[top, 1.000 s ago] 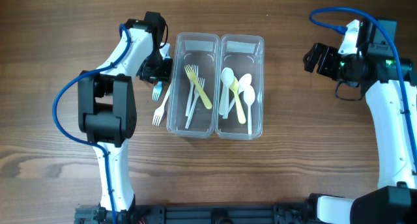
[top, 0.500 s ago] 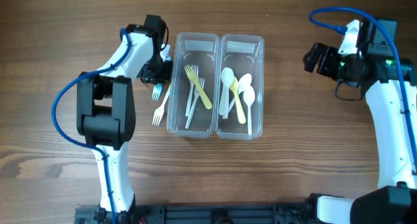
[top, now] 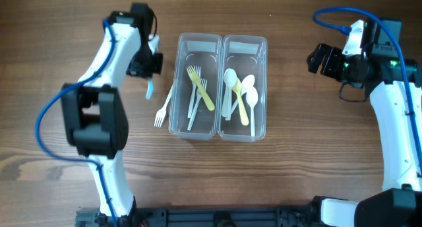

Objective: Pack container
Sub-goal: 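Lower the left gripper onto the blue fork and grasp its handle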

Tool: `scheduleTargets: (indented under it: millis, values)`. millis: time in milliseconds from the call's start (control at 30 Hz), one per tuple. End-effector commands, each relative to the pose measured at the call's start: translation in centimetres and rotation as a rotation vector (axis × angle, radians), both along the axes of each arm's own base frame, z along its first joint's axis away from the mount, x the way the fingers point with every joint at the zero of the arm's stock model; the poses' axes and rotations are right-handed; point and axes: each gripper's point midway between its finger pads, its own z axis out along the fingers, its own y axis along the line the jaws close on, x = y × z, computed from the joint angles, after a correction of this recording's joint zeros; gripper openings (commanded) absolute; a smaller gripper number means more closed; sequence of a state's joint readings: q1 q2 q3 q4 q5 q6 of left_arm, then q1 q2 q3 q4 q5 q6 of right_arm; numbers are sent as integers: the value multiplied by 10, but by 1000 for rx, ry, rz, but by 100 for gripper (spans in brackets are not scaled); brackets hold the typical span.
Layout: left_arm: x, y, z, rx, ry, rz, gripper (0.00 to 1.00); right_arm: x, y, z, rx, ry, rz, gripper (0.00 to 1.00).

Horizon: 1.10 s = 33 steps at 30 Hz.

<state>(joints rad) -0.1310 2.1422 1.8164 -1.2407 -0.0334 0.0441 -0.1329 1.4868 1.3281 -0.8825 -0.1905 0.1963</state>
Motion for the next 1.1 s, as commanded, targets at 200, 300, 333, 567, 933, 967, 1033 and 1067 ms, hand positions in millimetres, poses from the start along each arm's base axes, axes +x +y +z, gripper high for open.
scheduleTargets:
  millis: [200,300,333,567,933,967,1033,1067]
  values:
    - [12,-17,100,-37,-273,-8,12,-1,0,-7,-4,14,9,100]
    - [7,-36,99,-125,-249,-26,4,-1,0,-7,-4,14,9,100]
    - [5,-41,100,-139,-244,-34,4,-1,0,-7,-4,14,9,100]
    - [13,-51,87,-129,-246,-58,28,-1,0,-7,-4,14,9,100]
    - [54,-15,-4,-86,-174,-32,44,-1,0,-7,-4,14,9,100]
    - [55,-15,-9,-83,-167,-49,45,-1,0,-7,-4,14,9,100]
    - [55,-14,-24,-78,-141,-79,45,-1,0,-7,-4,14,9,100]
    - [54,-14,-33,-76,-123,-79,45,-1,0,-7,-4,14,9,100]
